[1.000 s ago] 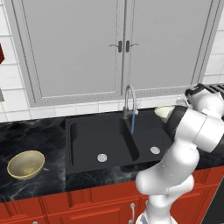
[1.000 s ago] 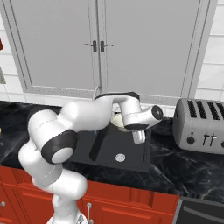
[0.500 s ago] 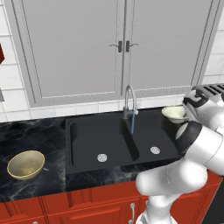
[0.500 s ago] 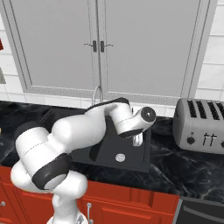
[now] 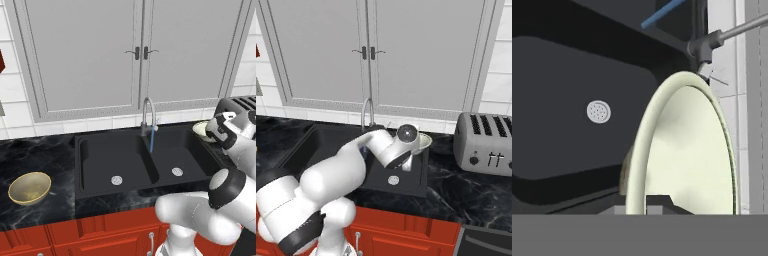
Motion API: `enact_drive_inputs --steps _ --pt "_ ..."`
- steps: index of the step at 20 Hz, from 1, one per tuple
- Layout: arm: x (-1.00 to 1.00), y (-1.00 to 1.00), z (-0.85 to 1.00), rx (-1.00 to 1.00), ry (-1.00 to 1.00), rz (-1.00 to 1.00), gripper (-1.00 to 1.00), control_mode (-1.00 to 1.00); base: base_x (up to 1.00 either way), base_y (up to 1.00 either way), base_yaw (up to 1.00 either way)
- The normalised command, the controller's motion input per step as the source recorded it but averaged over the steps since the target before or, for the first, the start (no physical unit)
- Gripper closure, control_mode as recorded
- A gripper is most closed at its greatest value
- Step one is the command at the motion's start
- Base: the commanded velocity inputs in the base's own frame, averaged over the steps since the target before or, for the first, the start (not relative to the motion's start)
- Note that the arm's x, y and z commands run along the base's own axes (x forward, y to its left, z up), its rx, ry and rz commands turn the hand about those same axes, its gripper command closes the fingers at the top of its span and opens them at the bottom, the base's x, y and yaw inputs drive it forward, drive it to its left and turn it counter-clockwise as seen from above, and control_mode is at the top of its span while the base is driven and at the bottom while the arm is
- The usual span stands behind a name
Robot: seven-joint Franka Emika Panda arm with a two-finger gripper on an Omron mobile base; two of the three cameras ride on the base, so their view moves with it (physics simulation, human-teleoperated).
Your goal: Rinse each bowl for a few seconds and place them down in the sink or on the counter.
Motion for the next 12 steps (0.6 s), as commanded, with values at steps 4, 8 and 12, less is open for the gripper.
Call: enact_drive_inputs --steps 4,8,12 --pt "-0.31 -0.04 0.18 -0.04 0.01 -0.23 1.00 -1.00 0.00 0.00 0.00" --pt "-0.33 -0.02 0.15 -0.03 0.03 -0.24 1.00 -1.00 0.00 0.00 0.00" --pt "-0.41 -0.05 0.13 -0.01 0.02 -0.24 1.00 -1.00 0.00 0.00 0.00"
